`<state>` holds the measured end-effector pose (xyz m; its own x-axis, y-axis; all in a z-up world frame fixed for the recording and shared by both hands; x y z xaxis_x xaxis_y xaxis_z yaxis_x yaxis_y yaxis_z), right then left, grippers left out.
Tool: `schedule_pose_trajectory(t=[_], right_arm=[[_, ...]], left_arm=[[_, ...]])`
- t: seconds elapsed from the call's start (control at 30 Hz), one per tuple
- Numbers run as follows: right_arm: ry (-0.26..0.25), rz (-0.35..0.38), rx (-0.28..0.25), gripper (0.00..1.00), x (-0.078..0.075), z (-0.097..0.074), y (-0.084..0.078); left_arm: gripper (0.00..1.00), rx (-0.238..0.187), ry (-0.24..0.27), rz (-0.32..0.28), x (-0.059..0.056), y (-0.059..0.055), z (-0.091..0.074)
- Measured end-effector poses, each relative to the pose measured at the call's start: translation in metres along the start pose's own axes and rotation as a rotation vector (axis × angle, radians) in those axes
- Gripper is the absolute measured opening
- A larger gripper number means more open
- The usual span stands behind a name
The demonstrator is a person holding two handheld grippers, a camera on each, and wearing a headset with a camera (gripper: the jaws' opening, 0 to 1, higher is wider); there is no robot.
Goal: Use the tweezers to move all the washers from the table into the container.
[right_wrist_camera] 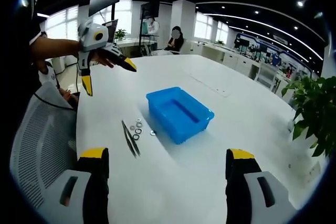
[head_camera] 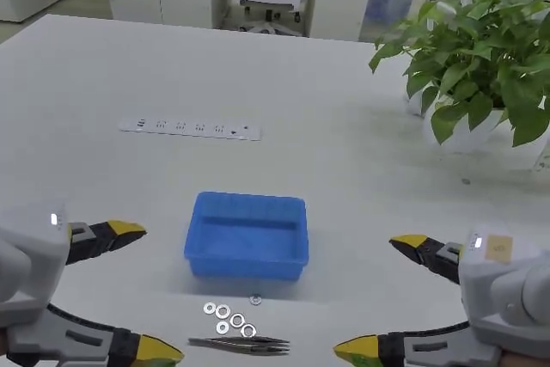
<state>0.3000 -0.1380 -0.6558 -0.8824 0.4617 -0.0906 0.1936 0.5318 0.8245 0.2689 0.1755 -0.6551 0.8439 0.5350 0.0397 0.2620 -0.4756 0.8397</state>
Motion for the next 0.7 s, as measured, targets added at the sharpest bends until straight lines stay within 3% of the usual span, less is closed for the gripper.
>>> schedule_pose_trajectory(t=[0.2,0.7], right_arm=[[0.002,-0.008,0.000,0.92,-0.0003,0.0010,0.0003],[0.007,-0.012,0.001,0.91,0.0001,0.0011,-0.0025]], left_arm=[[0.94,-0.002,0.010,0.023,-0.0007,0.0011,0.0002],[0.99,-0.018,0.006,-0.009,-0.0009,0.0009,0.0014]])
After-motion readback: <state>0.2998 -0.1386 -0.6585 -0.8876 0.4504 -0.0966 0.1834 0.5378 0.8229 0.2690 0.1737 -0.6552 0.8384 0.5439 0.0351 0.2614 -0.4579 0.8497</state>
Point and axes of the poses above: the centre of the closed fingertips' face, and the gripper's own axes: z roughly forward along the fingers, x roughly to its left, y roughly out of its top, the point moved 9 cm from there along -z, roughly backward along the fingers
